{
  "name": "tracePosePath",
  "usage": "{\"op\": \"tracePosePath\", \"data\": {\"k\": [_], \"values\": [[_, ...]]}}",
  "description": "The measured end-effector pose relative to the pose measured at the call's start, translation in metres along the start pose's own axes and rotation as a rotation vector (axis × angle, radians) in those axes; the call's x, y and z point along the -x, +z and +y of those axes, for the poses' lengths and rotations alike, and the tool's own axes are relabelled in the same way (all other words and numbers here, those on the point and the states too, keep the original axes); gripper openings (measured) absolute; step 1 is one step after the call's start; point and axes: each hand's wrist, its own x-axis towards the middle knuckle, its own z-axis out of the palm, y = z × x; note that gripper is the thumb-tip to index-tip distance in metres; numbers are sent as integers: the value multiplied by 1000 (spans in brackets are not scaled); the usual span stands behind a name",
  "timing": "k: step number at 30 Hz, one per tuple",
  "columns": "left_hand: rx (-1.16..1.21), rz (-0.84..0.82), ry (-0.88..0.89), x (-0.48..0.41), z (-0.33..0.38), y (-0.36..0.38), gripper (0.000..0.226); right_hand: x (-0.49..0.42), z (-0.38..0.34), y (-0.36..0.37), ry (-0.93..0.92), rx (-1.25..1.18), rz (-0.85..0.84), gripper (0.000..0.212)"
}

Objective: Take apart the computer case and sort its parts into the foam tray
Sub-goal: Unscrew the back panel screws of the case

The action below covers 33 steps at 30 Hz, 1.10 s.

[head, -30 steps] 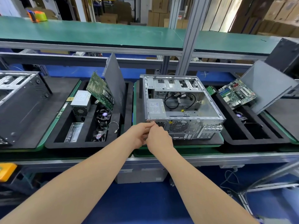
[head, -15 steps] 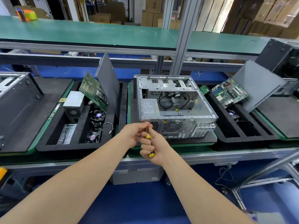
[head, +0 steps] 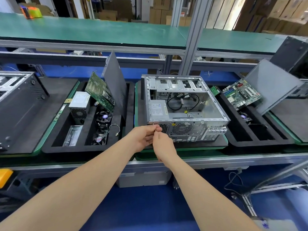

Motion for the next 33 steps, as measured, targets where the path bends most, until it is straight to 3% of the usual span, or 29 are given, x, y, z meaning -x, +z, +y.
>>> {"op": "tracePosePath", "data": {"k": [2, 4, 7, 10, 13, 16, 20, 24, 28, 33], "values": [[-2, -6, -8, 0, 0, 1, 22, -4, 3, 1, -96, 344, 66, 27], [-3, 6, -21, -1, 2, 1, 23, -6, 3, 3, -74, 497, 143, 35], [6, 22, -31, -1, 2, 3, 24, -7, -3, 4, -61, 598, 144, 52], [-7, 48, 4, -1, -1, 5, 22, -9, -1, 0, -73, 534, 148, 43], [-31, 60, 41, -3, 0, 6, 21, -10, 2, -6, -2, 214, 16, 42], [-6, 61, 26, -3, 3, 4, 19, -8, 3, -13, 215, -421, -164, 42], [1, 22, -23, -3, 5, 2, 16, -1, 10, -13, 348, -1114, -401, 41], [43, -20, -74, -2, 7, -2, 20, 2, 8, -12, 411, -1431, -574, 39], [32, -48, -105, -1, 9, -4, 18, 0, 1, -6, 405, -1381, -503, 36], [-29, -38, -47, -1, 7, -5, 24, -2, -5, 4, 282, -715, -199, 30]]}}
